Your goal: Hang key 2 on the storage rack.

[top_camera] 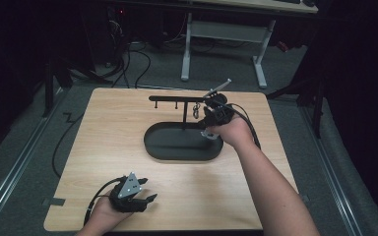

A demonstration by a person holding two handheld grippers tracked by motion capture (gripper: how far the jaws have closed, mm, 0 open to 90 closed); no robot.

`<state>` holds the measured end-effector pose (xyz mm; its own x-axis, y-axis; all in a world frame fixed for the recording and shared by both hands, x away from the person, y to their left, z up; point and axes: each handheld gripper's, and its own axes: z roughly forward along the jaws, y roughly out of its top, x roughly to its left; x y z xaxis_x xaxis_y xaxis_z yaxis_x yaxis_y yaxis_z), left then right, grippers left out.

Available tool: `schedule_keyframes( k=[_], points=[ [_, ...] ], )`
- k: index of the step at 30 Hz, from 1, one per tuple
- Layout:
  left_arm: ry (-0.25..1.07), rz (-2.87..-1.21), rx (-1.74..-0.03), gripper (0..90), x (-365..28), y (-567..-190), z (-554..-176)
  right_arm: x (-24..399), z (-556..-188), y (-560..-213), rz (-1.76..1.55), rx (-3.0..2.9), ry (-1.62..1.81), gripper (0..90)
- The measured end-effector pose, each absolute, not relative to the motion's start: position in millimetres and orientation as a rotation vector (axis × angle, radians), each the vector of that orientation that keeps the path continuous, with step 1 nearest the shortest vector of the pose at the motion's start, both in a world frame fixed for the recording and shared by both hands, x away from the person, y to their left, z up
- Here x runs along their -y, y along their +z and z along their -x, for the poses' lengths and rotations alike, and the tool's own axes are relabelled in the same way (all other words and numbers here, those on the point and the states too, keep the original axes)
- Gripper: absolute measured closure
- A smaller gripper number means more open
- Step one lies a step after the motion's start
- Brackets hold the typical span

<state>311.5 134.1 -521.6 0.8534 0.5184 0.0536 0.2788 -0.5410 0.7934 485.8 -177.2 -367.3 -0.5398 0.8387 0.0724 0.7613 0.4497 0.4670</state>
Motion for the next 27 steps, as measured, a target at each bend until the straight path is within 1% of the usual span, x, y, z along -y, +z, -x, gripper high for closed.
schedule_keyframes(
  k=[3, 12, 17, 27],
  points=[
    [0.35, -2.172, -0.578, 36.7, -133.6, -521.7, -311.9, 183.2, -470.6, -380.6, -1.414, -2.53, 0.705, 52.3],
    [0.349, -2.182, -0.57, 36.8, -130.4, -522.8, -311.7, 201.0, -427.3, -416.6, -1.397, -2.451, 0.81, 42.1],
    [0.346, -2.177, -0.575, 36.9, -130.5, -522.7, -311.8, 210.0, -393.8, -441.9, -1.367, -2.38, 0.878, 39.0],
    [0.34, -2.167, -0.58, 37.0, -130.4, -521.5, -311.2, 236.6, -334.6, -489.2, -1.348, -2.285, 0.955, 37.2]
  ],
)
